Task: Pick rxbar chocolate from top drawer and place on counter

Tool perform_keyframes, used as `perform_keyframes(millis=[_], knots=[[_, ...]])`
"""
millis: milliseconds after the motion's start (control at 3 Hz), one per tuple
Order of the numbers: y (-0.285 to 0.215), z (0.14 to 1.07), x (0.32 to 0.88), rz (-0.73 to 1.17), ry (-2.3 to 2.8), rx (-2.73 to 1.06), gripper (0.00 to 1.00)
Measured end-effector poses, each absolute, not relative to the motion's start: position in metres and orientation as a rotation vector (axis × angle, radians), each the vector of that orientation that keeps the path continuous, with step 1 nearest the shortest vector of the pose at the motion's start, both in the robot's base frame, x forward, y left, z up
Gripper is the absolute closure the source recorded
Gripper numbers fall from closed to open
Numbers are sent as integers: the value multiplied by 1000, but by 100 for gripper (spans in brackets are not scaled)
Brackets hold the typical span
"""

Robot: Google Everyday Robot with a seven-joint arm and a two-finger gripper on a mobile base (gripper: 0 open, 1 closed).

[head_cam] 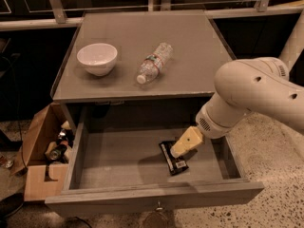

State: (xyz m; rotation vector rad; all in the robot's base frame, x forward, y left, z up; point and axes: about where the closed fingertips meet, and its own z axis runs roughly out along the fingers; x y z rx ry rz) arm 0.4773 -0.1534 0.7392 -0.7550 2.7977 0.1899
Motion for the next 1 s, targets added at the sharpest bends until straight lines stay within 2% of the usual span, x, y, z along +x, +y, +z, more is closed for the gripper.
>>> perform_keyframes(millis=[667, 1000], knots=[[-144, 725, 494, 198, 2793, -634, 0], [-141, 715, 493, 274, 2814, -599, 0]])
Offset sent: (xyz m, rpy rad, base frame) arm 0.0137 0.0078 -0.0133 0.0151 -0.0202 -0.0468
